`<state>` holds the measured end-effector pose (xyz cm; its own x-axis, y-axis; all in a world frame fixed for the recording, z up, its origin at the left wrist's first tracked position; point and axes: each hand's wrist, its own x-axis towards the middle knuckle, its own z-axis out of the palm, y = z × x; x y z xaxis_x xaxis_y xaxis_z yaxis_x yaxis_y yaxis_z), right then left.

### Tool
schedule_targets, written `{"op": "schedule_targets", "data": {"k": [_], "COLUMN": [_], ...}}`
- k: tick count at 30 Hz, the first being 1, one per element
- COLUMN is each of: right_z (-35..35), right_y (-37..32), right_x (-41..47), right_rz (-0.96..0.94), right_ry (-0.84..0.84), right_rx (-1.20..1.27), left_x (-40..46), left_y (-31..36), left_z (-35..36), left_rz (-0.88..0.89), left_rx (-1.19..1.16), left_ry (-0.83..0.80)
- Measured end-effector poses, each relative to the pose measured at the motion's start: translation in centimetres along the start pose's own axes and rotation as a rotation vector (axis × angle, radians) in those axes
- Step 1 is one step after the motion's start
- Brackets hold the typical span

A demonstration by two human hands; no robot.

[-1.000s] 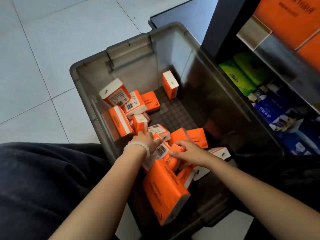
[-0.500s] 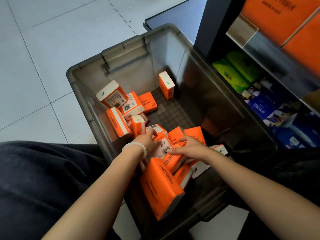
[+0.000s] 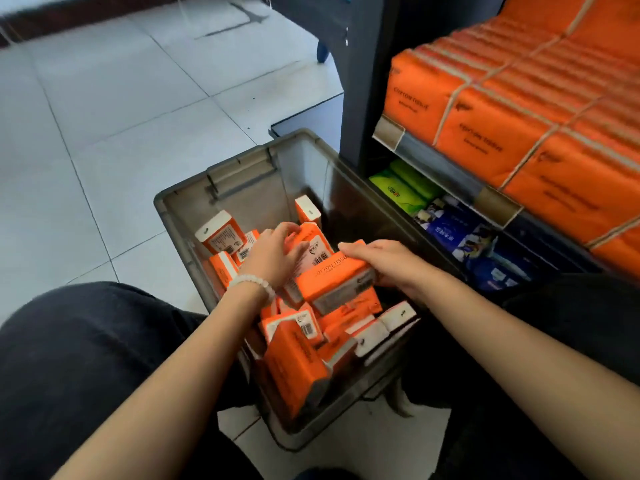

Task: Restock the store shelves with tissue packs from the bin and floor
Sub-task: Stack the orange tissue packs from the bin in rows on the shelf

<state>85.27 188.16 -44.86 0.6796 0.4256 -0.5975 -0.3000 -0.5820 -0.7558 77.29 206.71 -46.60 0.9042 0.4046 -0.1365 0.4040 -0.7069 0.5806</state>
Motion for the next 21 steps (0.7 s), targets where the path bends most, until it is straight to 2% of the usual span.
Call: {"op": "schedule_targets", "data": {"k": [6,14,16,18,21], "right_z": [-6.7,-18.8,-21.9,-25.1,-28.9], "right_y": [-3.3,-8.0,-8.3,-7.9,-5.8], "right_x": [-8.0,-18.7,-20.5,-21.9,-22.4], "right_rz": [-0.155,-0.392,-0.454,-0.492,-0.432], "right_ry": [0.163,0.458,0.580,0.775,0.997], "right_rx": [0.180,0.347,0.322,0.247,0.105], "left_x": [-1.9,-2.0,-1.3,-0.4,0.9], "left_y": [8.3,23.9,27.5,31.1,35.3], "left_z": [-3.6,-7.8,-8.6,-8.8,-7.7], "left_rz": [0.220,0.557,0.621,0.684,0.755], "left_rx": [-0.046,-0.033,-0.038,-0.035,0.013], "left_ry": [0.110,0.205,0.237,0.243,0.180]}}
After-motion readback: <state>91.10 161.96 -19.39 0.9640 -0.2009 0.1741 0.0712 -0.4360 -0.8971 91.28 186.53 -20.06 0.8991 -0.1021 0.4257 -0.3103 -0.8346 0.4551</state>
